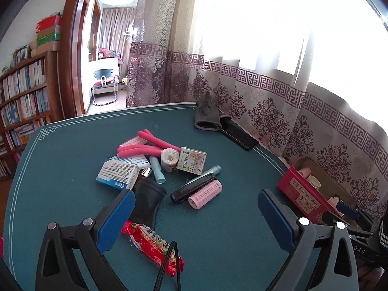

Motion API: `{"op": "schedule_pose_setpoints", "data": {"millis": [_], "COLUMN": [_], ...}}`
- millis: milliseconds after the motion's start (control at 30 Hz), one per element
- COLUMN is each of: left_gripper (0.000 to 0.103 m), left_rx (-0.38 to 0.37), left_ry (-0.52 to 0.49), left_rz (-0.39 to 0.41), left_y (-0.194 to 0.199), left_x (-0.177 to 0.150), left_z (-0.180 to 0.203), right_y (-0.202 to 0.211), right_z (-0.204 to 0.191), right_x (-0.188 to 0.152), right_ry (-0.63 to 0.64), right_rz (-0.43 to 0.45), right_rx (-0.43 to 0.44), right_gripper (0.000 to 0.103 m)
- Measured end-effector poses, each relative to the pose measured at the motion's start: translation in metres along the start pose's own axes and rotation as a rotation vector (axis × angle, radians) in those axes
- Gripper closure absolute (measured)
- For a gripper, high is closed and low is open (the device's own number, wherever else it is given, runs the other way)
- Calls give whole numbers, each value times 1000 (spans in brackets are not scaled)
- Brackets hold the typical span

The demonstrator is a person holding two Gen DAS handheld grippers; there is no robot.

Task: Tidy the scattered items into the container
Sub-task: 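Move both open tools back over the remaining items on the table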

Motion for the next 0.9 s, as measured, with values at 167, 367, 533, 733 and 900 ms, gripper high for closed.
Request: {"op": "schedule_pose_setpoints", "data": {"millis": [167,367,533,733,900], "left_gripper": [1,1,1,1,1], "left_rx": [110,198,191,131,127], "left_ry": [60,147,186,129,92], "left_rz": [14,51,-23,-193,-225], "left_y": [22,43,18,-42,-62], "left_x": [-9,-14,-30,-63,-71], "left_z": [-43,-84,-88,-56,-41], "right_y": [-6,-16,-22,-28,-35], "right_z": [-12,-26,-37,-37,-31], "right_x": [-5,-12,-16,-19,-20], "right_ry": [17,33,56,60,45], "right_rz": [-25,-64,-84,-103,-123], "right_rx": [17,46,64,58,44], "right_gripper": [21,21,21,21,21]}}
Point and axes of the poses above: each gripper's, at about its wrist camera, not at the fingertips, and y roughly against the way its jaws point, z to its right, x to its top, the point moved 1 cm from there along -y, roughly the way its jaws point, and after that the axes turned 10 degrees about -y, right-handed, at the moved point
